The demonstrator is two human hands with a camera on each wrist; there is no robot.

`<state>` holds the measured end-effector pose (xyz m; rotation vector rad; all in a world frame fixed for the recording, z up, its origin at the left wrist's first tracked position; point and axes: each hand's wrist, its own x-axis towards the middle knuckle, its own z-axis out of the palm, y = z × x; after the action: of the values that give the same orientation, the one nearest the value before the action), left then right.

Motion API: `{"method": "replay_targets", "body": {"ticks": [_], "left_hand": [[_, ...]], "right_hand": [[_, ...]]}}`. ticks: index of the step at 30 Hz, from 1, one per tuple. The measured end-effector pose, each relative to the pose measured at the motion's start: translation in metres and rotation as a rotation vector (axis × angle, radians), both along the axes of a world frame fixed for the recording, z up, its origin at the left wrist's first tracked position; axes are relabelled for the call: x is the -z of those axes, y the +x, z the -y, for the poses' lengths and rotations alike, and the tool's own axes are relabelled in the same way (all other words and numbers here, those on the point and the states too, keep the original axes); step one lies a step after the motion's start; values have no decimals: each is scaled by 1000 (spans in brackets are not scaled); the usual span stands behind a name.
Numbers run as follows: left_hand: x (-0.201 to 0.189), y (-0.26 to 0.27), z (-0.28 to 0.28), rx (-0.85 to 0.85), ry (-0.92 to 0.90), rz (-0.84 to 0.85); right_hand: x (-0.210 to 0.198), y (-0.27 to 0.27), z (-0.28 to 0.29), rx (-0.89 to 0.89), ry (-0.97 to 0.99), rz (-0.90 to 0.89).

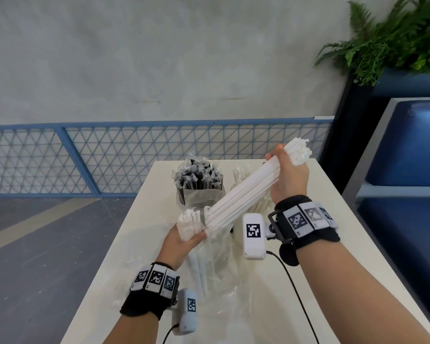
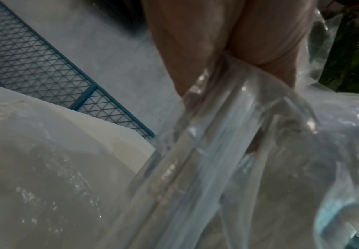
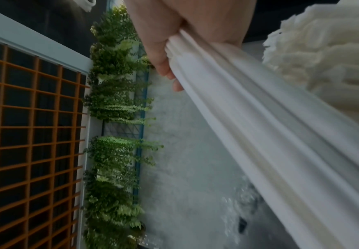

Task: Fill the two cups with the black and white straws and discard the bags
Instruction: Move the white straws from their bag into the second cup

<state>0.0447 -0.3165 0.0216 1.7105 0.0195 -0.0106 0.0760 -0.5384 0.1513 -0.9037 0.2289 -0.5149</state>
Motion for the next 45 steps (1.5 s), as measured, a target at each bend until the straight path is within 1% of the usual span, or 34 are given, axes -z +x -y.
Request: {"method": "replay_targets", "body": {"ticks": [5,7,9,13,17,20,22,25,28,32,34,36,38,40,42,43,45], "left_hand": [[3,-1,7,-10,-10,-7],[4,-2,8,-12,-13,-5],[5,-1,6,-23,-3,-1],[5,-1,4,-53,9,26],[5,1,4,-91,8,37],[5,4,4,-99,20,43],[2,5,7,-100,15,55],[-3,8,13,-96,7,77],[-5,8,18,-64,11,93],[-4,5,18,-31,11,113],[-3,3,17,-28,-2,116],[-2,1,16,-34,-12,114],[0,1,15,-32,-21,108],[2,1,14,-31,-34,102],[3,1,14,-31,-39,98],[3,2,14,-31,-39,97],[4,3,15,-28,-37,102]], "right_hand": [[23,-11,-25,-190,-106,-108],[33,-18,-34,-223,-132,-121],[36,-20,-37,-209,-107,-98],[26,-16,-24,-120,12,-72],[12,-13,-6,-23,6,-54],[-2,-13,6,75,-113,34],[-10,-11,11,142,-245,91],[-12,-8,8,173,-446,105],[1,-3,-3,138,-599,75],[26,5,-15,55,-686,1],[40,9,-16,3,-770,-63],[52,13,-15,-57,-816,-129],[56,13,-15,-54,-824,-158],[47,10,-15,21,-781,-94],[31,5,-15,89,-689,67],[24,5,-15,107,-690,138],[18,7,-17,115,-836,185]]}}
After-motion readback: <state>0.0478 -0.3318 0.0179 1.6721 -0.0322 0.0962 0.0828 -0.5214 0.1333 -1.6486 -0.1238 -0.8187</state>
